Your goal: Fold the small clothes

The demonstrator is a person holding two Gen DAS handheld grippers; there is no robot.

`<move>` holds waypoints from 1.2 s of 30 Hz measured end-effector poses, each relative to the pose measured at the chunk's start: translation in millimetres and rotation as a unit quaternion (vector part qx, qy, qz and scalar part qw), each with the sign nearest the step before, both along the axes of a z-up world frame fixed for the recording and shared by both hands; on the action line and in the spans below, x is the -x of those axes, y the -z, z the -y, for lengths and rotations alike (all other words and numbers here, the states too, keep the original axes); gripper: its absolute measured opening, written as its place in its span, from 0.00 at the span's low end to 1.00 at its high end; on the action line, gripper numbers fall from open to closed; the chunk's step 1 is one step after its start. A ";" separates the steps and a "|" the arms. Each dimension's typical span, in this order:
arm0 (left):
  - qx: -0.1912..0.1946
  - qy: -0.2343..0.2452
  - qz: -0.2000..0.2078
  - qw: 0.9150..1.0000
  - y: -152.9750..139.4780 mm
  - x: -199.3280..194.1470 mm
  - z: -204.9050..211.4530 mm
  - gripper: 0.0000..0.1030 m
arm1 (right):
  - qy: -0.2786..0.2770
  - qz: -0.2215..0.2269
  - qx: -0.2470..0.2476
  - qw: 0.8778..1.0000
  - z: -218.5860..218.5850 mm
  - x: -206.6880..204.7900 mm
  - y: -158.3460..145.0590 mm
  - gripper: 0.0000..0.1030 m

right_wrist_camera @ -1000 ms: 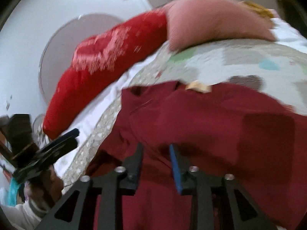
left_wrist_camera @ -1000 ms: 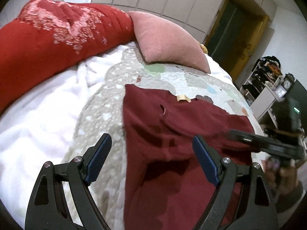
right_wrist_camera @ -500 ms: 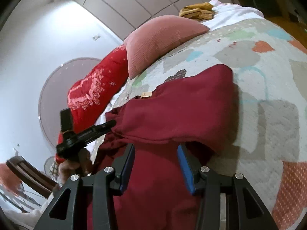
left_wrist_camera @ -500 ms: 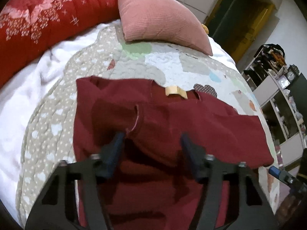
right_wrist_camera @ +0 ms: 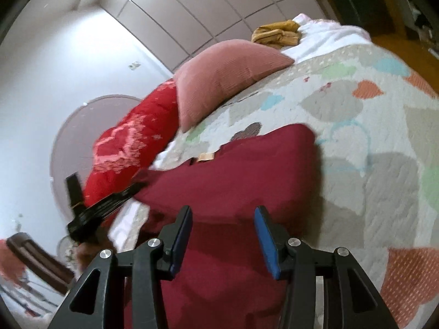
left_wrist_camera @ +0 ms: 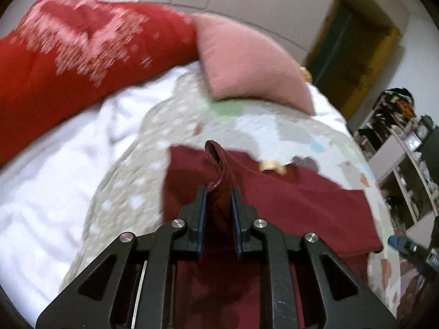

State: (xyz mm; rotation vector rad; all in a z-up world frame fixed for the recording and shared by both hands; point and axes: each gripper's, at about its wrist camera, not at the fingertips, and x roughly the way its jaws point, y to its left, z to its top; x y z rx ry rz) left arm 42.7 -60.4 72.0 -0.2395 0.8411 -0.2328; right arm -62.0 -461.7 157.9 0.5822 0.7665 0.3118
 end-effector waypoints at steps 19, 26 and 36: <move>-0.032 -0.004 -0.060 0.998 37.7 27.3 -2.0 0.42 | -0.011 -0.086 0.242 0.966 -48.0 -28.3 22.9 0.37; -0.020 0.001 -0.089 0.996 41.4 40.6 -12.2 0.43 | 0.026 -0.102 0.224 0.969 -28.6 -21.5 33.8 0.38; -0.010 0.017 -0.099 0.995 34.9 105.2 -32.5 0.54 | 0.018 -0.130 0.113 0.985 -16.8 55.6 52.0 0.48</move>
